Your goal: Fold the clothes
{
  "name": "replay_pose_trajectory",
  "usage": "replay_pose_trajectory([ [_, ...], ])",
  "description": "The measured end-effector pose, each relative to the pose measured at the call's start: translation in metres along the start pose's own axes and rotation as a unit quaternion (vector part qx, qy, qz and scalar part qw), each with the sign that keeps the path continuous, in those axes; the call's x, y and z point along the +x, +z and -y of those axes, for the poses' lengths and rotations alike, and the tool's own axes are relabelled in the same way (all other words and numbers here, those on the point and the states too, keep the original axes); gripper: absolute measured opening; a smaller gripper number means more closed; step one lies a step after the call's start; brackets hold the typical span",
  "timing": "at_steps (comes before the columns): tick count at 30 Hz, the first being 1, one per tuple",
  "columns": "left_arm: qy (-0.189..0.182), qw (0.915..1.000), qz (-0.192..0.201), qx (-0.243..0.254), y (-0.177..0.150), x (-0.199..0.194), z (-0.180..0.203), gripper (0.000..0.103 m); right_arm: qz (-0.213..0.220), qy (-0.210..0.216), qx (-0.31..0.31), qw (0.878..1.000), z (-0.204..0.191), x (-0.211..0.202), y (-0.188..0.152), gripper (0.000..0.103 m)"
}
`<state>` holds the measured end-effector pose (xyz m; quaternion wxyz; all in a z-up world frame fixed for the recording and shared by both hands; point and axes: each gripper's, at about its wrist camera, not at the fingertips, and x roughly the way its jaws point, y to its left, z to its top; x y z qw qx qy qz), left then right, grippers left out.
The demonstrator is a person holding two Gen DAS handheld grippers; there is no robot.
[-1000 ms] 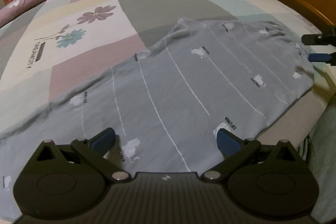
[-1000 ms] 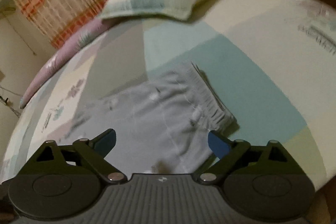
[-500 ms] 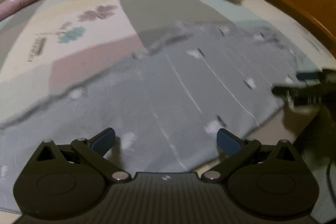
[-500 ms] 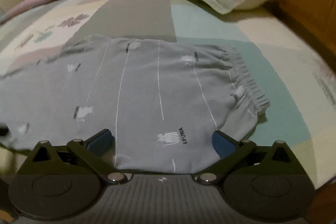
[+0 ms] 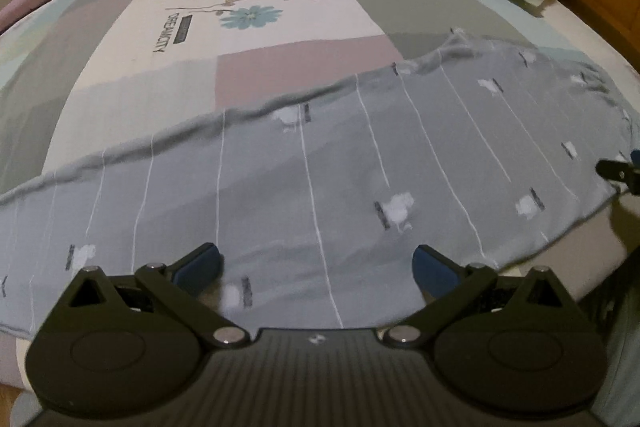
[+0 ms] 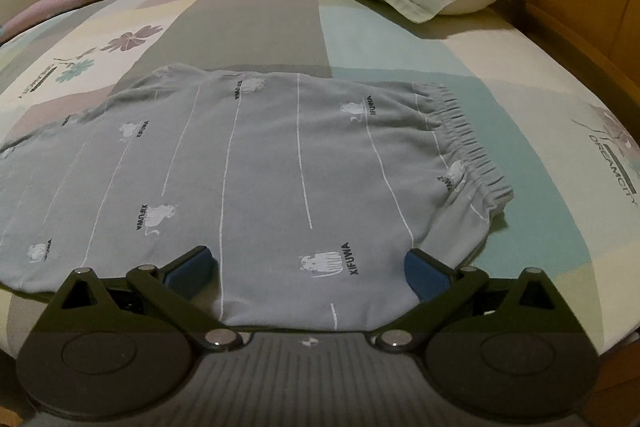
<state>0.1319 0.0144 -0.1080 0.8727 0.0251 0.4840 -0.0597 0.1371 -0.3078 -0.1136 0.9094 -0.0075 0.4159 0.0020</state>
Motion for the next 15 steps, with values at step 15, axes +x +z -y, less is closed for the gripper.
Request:
replay_pose_trajectory([
  [15,0.039,0.9929,0.056,0.097,0.074,-0.078,-0.01,0.102,0.003,0.006,0.002,1.0,0.003,-0.002,-0.001,0.103],
])
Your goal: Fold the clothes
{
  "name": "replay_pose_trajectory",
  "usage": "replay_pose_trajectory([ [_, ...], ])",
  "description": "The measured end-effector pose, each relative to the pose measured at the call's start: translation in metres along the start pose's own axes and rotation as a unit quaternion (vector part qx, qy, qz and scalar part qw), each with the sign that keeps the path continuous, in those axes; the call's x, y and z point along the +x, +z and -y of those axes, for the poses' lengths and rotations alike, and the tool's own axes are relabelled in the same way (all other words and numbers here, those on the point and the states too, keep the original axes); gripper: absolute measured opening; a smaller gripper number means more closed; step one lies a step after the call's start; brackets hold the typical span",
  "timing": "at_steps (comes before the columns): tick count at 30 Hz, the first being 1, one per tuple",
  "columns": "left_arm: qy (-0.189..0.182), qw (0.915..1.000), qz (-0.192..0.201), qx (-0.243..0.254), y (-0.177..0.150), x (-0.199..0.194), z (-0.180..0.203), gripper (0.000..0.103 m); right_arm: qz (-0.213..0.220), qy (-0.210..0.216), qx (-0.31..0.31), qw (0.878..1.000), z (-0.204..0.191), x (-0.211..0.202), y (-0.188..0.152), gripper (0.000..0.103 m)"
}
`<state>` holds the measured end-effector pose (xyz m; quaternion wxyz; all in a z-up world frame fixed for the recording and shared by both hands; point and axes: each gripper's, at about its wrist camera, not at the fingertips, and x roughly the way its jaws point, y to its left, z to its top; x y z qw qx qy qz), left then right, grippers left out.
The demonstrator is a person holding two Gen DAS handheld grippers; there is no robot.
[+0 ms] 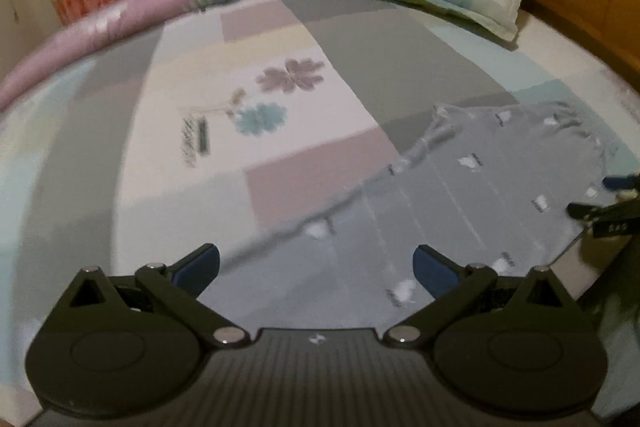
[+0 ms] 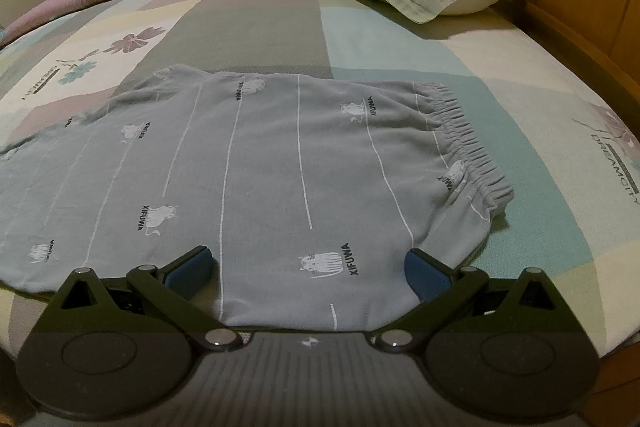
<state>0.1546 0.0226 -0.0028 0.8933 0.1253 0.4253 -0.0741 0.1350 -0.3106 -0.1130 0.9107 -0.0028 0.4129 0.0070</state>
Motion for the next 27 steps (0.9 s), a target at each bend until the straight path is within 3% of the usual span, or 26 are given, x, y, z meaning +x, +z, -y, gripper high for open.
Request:
replay_pose_trajectory([
  [7,0.02,0.9988,-0.006,0.045,-0.003,0.005,-0.01,0.102,-0.004,0.0,-0.003,1.0,0.0,0.0,0.001,0.103],
  [9,0.008,0.9987,-0.009,0.05,-0.015,0.011,-0.015,0.102,-0.006,-0.002,-0.002,1.0,-0.001,0.001,0.001,0.103],
  [17,0.008,0.9989,-0.04,0.023,-0.075,0.054,-0.032,0.102,-0.015,-0.012,0.003,1.0,-0.004,0.003,0.005,0.103],
  [25,-0.042,0.9966,-0.061,-0.035,-0.113,0.049,-0.056,0.102,-0.015,-0.02,0.007,1.0,-0.006,0.005,0.006,0.103],
  [27,-0.018,0.9983,-0.054,-0.017,-0.111,0.043,-0.062,0.102,-0.014,-0.021,0.007,1.0,-0.006,0.005,0.005,0.103],
])
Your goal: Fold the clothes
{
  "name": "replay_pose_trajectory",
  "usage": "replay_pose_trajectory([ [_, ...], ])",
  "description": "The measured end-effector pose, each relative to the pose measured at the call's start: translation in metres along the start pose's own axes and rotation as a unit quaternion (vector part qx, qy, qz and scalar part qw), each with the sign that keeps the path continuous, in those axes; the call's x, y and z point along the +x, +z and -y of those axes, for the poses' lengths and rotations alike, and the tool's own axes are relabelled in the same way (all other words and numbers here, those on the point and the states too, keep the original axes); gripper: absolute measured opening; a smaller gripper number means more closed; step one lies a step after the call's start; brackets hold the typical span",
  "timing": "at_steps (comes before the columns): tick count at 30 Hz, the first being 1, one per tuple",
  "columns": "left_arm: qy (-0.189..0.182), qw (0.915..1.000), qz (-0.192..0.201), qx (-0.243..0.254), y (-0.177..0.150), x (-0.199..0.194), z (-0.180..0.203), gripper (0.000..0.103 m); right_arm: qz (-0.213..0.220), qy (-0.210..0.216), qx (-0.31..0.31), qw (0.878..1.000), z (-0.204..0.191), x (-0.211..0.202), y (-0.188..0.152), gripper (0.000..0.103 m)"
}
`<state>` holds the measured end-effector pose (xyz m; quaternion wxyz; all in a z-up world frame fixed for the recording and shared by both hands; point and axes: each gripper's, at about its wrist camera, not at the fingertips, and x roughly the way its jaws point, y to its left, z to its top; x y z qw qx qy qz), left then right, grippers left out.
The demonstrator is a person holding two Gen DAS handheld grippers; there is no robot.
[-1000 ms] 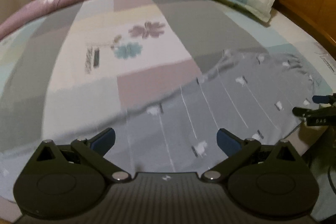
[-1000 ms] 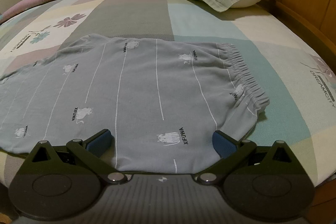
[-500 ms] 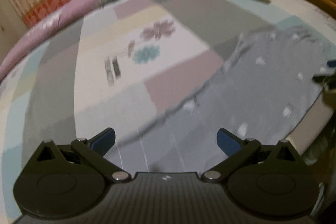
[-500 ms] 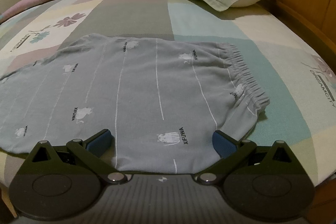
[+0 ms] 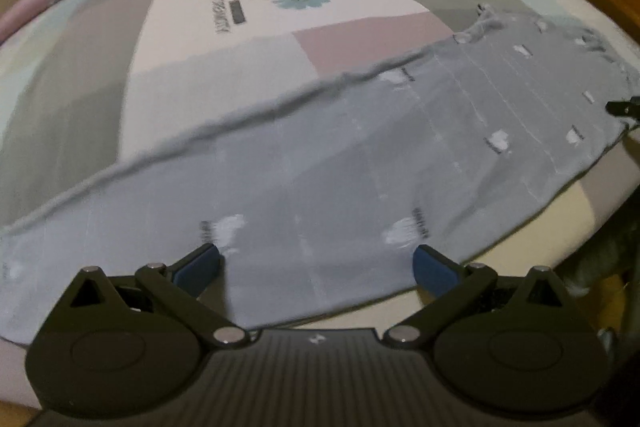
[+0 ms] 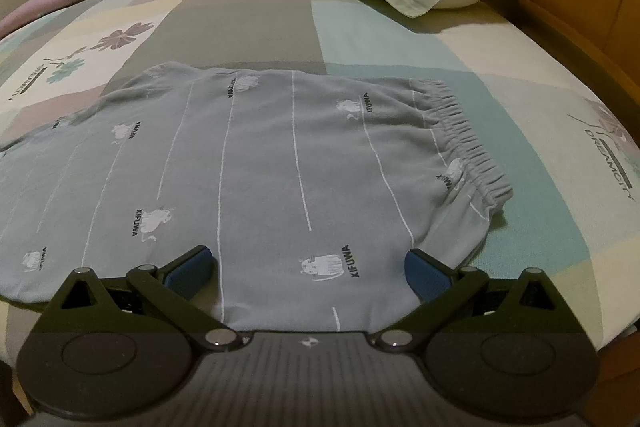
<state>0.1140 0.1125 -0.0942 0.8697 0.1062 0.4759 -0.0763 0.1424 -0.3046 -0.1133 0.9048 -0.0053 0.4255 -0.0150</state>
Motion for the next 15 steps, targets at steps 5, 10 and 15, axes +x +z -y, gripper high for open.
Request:
replay_pose_trajectory([
  [5,0.007,0.9992,0.018,-0.034,0.005,-0.003,-0.029,0.102,0.004,-0.002,0.001,1.0,0.0,-0.001,-0.002,0.103],
  [10,-0.015,0.9961,0.016,-0.086,-0.015,0.007,-0.045,0.102,0.001,-0.005,0.001,1.0,-0.001,-0.001,-0.001,0.103],
  [15,-0.011,0.995,0.034,-0.093,-0.02,-0.002,-0.052,0.102,-0.007,-0.008,0.003,1.0,-0.001,-0.001,0.002,0.103],
])
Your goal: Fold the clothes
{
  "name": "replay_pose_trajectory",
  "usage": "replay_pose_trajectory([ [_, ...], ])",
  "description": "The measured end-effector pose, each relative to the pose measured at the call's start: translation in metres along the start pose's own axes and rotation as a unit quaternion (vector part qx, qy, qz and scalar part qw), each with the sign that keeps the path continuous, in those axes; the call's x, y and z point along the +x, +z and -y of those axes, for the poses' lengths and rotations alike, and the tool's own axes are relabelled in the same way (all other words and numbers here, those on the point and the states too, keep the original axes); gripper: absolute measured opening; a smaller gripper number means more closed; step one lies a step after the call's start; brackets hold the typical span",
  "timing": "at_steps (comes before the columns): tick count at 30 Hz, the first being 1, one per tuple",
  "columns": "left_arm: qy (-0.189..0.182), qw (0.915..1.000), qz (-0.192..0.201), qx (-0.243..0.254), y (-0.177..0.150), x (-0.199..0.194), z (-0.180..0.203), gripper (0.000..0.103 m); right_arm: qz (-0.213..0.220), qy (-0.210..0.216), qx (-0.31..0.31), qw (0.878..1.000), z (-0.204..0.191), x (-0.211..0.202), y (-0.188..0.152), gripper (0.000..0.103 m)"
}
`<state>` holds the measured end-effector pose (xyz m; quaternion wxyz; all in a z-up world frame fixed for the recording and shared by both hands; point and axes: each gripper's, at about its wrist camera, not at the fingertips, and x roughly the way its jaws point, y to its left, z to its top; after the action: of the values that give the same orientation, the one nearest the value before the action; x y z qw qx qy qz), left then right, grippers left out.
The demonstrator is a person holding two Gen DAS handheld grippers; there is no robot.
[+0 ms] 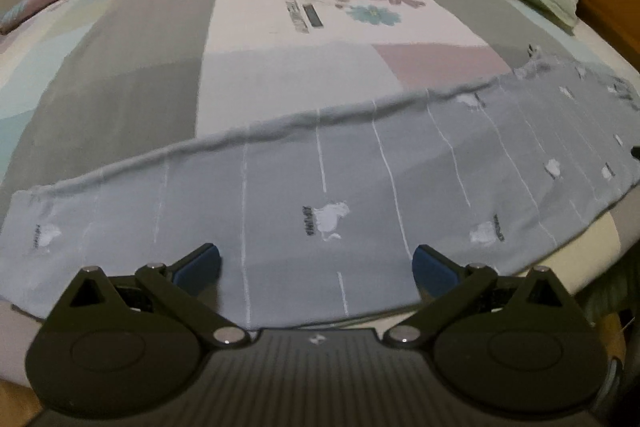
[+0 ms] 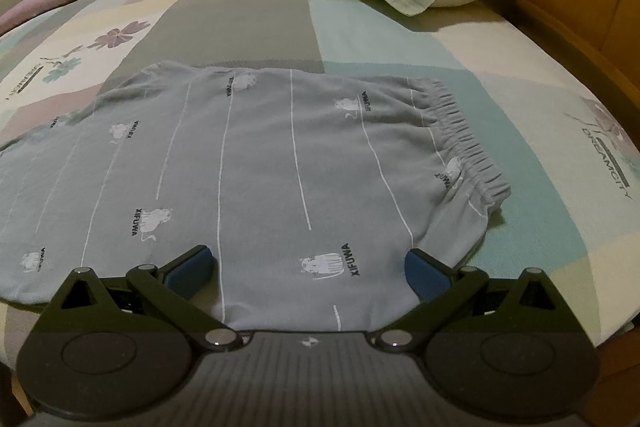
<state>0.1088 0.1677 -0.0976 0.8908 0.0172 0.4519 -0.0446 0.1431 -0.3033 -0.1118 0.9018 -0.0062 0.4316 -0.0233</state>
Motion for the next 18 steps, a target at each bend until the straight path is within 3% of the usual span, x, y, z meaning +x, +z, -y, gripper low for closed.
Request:
replay_pose_trajectory([
  [4,0.004,0.9992,0.005,-0.04,0.002,0.006,-0.016,0.102,-0.008,-0.007,0.003,1.0,-0.002,0.0,0.002,0.103],
  [8,0.003,0.9994,0.017,-0.031,0.0,0.008,-0.014,0.102,-0.018,-0.015,0.008,1.0,-0.004,0.0,0.004,0.103],
  [11,-0.007,0.9983,0.051,-0.029,0.0,-0.002,-0.018,0.102,-0.025,-0.021,0.011,0.999,-0.006,0.001,0.005,0.103],
  [18,0.027,0.9947,0.083,-0.055,-0.008,-0.014,-0.044,0.102,-0.047,-0.045,0.019,0.998,-0.012,0.003,0.011,0.103],
])
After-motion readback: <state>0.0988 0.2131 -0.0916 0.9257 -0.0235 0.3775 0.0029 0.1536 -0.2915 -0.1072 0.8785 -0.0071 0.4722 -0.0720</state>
